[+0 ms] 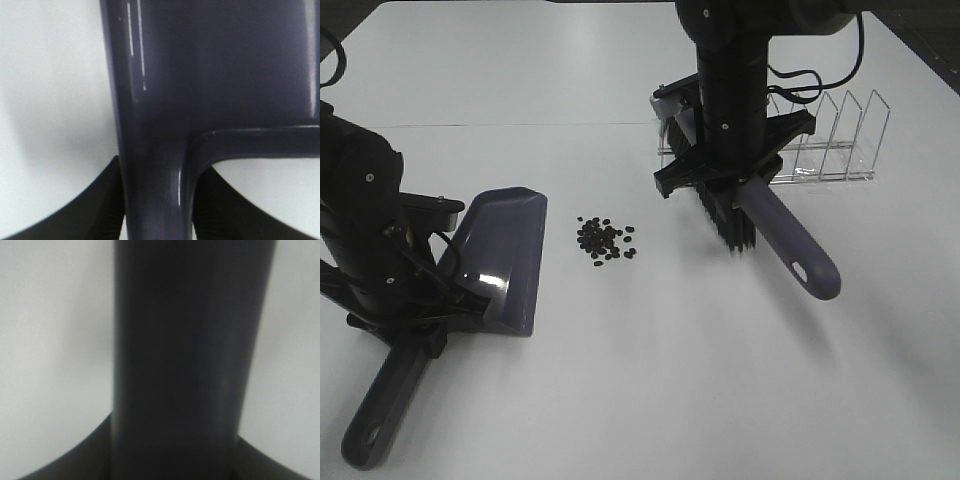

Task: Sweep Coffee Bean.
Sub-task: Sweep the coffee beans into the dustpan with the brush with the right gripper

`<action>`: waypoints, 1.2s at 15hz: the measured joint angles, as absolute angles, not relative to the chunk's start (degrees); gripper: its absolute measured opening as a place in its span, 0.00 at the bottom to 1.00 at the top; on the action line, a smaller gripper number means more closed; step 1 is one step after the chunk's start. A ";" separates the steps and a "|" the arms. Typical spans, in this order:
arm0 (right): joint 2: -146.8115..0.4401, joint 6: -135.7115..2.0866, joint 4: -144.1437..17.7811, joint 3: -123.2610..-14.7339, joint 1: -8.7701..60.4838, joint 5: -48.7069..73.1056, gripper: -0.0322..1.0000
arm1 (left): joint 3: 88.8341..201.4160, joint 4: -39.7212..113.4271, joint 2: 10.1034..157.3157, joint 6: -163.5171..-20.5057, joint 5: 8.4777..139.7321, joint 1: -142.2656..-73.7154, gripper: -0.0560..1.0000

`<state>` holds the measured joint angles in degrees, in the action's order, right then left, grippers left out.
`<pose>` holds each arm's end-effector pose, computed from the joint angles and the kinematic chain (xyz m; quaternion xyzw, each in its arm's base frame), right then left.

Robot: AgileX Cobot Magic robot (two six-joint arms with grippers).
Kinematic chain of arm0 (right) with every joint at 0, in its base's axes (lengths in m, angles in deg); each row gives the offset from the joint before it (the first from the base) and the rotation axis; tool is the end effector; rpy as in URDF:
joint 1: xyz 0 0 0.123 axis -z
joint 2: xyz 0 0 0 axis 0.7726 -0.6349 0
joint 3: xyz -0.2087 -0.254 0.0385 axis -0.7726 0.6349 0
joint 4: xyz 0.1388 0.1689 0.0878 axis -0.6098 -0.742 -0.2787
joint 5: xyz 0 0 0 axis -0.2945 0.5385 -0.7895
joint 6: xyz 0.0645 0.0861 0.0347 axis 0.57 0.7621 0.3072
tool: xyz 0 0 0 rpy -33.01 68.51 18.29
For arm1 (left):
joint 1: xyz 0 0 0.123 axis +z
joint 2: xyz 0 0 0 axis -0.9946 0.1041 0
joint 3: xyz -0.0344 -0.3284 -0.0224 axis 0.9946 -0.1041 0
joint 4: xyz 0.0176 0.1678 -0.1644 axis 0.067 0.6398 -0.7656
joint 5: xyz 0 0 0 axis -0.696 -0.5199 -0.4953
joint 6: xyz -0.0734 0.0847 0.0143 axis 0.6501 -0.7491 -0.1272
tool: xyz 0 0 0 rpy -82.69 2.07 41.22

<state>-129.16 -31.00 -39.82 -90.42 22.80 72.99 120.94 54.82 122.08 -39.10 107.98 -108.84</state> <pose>0.4196 0.1890 0.1759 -0.1764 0.9761 -0.1251 0.0233 0.2964 -0.1312 0.1341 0.0825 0.9962 0.0188 0.0183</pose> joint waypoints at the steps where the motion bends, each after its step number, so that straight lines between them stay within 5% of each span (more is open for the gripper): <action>1: -130.71 -31.00 -39.82 -91.51 22.80 72.93 0.34 | 120.94 54.82 122.08 -39.10 107.98 -108.84 0.37; 18: -129.74 -29.68 -38.33 -92.54 16.04 73.22 0.34 | 120.94 54.82 122.08 -41.34 106.37 -108.84 0.37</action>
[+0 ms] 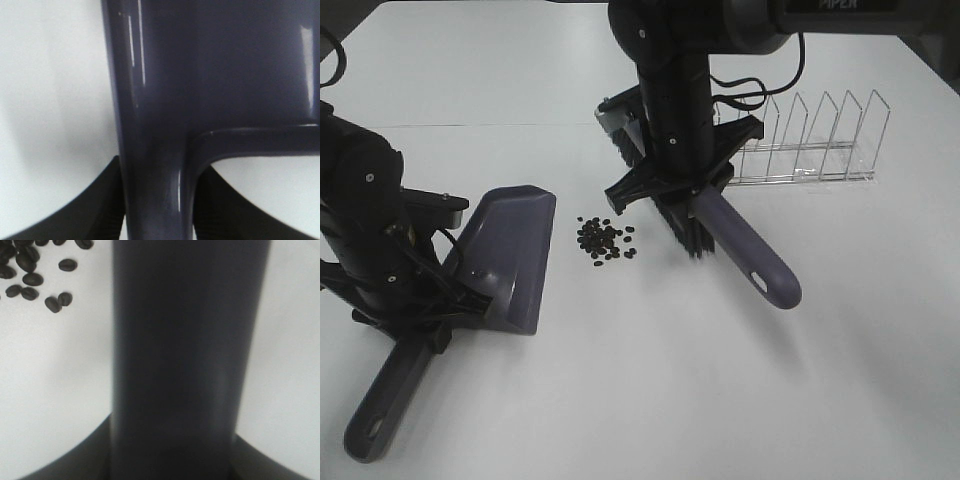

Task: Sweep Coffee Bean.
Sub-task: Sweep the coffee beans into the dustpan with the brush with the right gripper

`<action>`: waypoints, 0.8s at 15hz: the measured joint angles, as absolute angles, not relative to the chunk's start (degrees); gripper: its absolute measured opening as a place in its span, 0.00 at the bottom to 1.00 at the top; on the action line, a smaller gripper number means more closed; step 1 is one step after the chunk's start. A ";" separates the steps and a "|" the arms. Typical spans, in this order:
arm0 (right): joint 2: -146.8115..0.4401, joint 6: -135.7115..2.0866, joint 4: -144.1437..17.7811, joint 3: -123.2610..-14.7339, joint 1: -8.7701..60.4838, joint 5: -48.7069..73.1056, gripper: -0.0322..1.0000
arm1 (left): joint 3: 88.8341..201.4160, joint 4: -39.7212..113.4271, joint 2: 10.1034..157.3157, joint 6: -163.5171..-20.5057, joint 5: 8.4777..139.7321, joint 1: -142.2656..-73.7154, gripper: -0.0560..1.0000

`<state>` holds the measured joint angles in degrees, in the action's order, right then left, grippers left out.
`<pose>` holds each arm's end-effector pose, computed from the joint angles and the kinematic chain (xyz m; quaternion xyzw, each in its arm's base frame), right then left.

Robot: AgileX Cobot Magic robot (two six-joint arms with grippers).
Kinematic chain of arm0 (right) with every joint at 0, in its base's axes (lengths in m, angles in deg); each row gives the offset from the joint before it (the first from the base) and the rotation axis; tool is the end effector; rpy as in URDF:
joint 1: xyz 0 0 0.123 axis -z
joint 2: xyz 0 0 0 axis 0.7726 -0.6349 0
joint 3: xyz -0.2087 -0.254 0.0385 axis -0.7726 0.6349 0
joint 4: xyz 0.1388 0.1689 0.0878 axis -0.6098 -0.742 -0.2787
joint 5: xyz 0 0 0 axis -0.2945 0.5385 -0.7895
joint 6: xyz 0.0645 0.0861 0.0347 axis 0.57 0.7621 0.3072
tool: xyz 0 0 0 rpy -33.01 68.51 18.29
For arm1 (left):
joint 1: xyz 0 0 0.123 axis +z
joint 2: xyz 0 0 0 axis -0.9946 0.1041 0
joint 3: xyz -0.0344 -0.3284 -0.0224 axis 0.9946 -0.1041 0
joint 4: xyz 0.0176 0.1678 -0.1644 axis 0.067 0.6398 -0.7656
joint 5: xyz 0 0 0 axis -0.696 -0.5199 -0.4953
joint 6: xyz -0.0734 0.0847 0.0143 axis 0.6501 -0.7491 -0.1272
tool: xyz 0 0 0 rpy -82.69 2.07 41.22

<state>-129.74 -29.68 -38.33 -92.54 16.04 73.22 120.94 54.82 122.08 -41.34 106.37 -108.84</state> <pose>0.4016 0.2388 0.1802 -0.2247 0.9645 -0.1301 0.0476 0.2992 -0.1327 0.1342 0.1023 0.9942 0.0138 0.0309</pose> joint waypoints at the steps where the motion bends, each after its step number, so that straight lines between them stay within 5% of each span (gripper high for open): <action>1: -128.36 -29.68 -36.67 -91.74 16.09 73.11 0.34 | 120.94 54.82 122.08 -41.34 106.37 -108.84 0.37; 6: -127.10 -29.68 -32.43 -83.37 19.93 73.45 0.34 | 120.94 54.76 122.08 -41.80 106.26 -108.84 0.37; 12: -131.86 -29.68 -35.41 -87.10 20.05 72.93 0.34 | 120.94 54.65 122.08 -42.02 106.20 -108.84 0.37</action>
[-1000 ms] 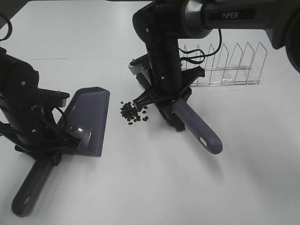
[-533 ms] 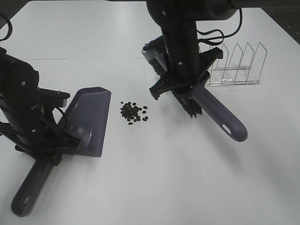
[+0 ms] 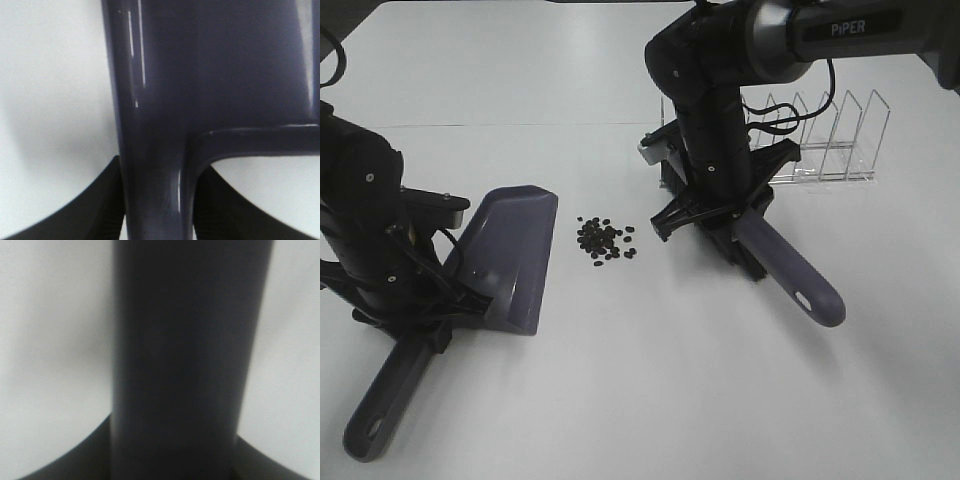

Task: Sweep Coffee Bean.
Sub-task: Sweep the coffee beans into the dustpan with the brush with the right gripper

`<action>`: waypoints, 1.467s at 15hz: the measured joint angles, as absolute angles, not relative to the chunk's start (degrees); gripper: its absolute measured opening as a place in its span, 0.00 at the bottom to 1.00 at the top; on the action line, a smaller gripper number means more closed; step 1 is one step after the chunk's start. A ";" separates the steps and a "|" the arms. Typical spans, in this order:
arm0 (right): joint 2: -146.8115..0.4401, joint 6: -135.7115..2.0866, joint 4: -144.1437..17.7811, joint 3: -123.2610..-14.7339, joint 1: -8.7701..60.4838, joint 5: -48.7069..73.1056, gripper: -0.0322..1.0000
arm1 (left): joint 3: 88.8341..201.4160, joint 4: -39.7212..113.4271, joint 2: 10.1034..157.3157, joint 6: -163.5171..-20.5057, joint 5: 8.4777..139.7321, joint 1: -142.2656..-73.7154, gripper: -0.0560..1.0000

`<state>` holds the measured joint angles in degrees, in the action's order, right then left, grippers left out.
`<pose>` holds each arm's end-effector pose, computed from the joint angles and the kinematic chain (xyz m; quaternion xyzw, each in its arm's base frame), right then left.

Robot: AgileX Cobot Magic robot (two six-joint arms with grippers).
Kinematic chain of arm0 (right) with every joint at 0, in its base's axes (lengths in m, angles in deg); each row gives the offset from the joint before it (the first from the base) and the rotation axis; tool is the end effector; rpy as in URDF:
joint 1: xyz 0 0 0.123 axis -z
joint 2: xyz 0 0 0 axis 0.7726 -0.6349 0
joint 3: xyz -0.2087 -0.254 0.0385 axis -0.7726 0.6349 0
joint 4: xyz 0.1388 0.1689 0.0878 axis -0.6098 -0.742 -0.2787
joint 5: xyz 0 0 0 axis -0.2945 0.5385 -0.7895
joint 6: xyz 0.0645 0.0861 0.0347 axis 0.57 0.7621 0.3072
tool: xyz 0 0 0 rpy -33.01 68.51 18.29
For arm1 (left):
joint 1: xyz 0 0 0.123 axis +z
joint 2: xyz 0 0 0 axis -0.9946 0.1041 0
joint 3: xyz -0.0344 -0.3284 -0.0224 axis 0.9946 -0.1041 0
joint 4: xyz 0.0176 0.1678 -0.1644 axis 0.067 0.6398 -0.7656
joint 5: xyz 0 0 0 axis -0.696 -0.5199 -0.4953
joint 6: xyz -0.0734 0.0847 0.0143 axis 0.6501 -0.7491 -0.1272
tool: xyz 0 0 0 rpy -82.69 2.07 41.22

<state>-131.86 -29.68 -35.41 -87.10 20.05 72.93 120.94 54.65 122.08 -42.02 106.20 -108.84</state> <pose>0.4072 0.1982 0.1443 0.2094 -0.9624 0.1731 0.0073 0.2994 -0.1330 0.1342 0.1070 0.9937 0.0125 0.0319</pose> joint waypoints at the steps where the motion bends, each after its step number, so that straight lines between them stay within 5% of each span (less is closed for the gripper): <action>1: -132.37 -29.63 -37.07 -87.84 20.05 72.99 0.34 | 120.94 54.65 122.08 -42.08 106.20 -108.84 0.37; 15: -134.32 -26.19 -53.63 -89.96 17.24 70.87 0.34 | 120.94 54.30 122.08 -43.34 105.97 -108.84 0.37; 22: -141.65 -26.70 -71.50 -102.22 15.12 67.83 0.34 | 120.94 54.25 122.14 -43.51 105.86 -108.84 0.37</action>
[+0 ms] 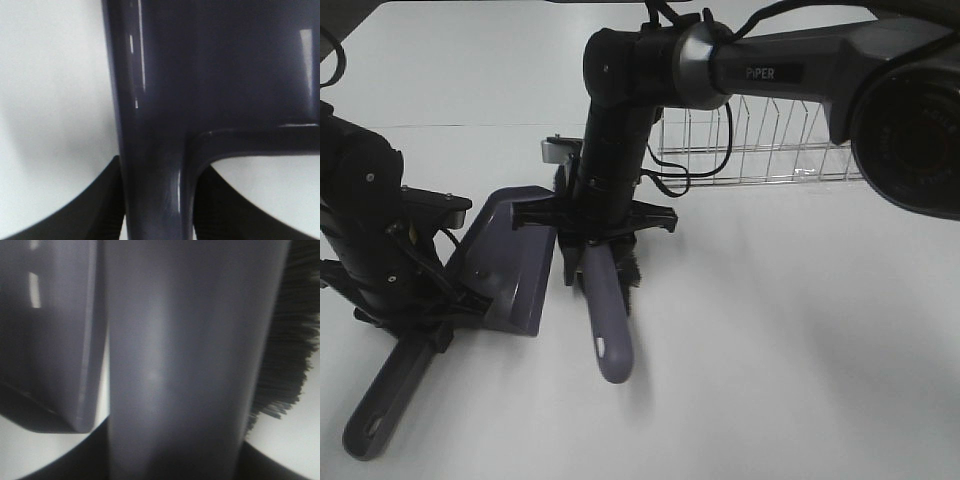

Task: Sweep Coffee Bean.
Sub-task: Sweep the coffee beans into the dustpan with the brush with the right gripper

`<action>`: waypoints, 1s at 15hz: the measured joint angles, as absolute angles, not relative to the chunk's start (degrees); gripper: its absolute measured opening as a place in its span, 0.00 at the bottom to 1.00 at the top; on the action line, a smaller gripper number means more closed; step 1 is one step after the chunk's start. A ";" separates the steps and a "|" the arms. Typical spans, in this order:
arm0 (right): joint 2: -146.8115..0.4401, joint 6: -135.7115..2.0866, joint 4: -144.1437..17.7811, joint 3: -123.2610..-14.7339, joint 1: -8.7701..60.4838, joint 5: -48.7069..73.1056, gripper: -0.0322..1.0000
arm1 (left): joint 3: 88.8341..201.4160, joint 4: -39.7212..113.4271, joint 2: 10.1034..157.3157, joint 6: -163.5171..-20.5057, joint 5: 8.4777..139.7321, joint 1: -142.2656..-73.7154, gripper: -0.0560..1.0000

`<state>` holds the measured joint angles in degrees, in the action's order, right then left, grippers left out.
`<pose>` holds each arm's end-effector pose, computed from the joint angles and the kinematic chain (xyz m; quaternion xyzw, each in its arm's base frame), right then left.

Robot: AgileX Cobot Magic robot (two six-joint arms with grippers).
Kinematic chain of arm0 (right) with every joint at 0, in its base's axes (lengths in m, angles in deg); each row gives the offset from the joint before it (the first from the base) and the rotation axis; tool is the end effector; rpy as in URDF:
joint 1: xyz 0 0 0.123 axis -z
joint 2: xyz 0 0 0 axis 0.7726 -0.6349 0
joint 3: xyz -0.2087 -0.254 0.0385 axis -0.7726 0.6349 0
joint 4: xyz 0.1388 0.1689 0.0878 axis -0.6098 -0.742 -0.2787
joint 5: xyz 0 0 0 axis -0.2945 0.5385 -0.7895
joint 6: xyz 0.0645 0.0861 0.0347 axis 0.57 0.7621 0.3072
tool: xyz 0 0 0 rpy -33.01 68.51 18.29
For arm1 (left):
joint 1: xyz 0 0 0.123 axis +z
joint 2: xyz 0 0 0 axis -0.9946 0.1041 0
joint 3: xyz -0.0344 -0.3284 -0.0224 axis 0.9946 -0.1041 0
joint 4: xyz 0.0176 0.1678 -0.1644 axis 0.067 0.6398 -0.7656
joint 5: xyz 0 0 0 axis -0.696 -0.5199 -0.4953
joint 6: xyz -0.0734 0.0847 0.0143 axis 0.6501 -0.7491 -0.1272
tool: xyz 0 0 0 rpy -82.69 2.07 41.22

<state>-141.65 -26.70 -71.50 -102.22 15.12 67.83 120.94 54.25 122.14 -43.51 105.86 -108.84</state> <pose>0.4002 0.3201 0.1165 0.0996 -0.9865 -0.1227 0.0419 0.2998 -0.1337 0.1339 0.1172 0.9925 0.0100 0.0332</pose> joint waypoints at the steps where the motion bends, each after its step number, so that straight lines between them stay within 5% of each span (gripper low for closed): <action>1: -142.06 -26.82 -73.45 -103.03 15.01 67.55 0.34 | 120.94 54.25 122.14 -43.51 105.86 -108.84 0.37; 10: -142.92 -30.77 -78.49 -113.57 14.78 72.93 0.34 | 120.94 54.13 122.14 -43.57 105.86 -108.84 0.37; 15: -141.71 -30.83 -61.53 -117.92 14.78 73.05 0.34 | 120.94 54.02 122.14 -43.74 105.86 -108.84 0.37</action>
<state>-141.71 -30.83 -61.53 -117.92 14.78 73.05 120.94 54.02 122.14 -43.74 105.86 -108.84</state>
